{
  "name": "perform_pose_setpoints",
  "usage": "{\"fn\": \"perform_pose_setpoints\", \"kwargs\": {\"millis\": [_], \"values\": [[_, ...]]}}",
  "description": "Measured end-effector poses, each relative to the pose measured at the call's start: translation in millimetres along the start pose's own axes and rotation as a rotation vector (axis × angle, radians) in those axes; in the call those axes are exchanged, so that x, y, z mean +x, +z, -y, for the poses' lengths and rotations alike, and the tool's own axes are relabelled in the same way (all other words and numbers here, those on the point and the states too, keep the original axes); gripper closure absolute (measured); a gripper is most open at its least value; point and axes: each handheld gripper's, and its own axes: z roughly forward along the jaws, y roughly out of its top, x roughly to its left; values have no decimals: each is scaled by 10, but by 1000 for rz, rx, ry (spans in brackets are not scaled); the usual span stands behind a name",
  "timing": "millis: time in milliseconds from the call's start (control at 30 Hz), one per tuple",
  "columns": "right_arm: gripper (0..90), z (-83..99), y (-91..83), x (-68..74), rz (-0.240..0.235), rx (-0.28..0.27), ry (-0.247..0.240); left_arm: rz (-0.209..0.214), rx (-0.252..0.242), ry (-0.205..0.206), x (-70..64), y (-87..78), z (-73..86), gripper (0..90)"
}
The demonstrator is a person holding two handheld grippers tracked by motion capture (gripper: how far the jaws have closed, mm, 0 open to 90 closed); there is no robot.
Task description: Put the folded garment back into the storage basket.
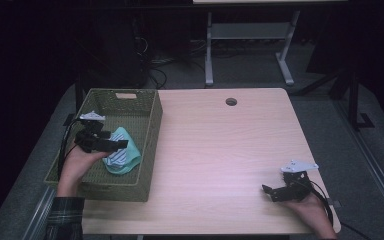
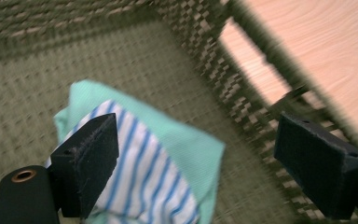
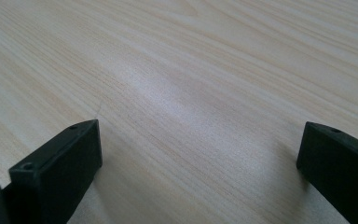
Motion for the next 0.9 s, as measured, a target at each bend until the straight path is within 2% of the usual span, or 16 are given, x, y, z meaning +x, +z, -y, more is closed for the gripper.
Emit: {"fn": "perform_pose_setpoints", "kwargs": {"millis": [300,833,900], "values": [[0,0,0,0,0,0,0,73,-39,20,-236,25,-114,133],[0,0,0,-1,0,-1,-1,165,-51,76,-715,290,-245,134],[0,0,1,-1,0,-1,-2,173,-46,95,-789,323,-262,134]]}}
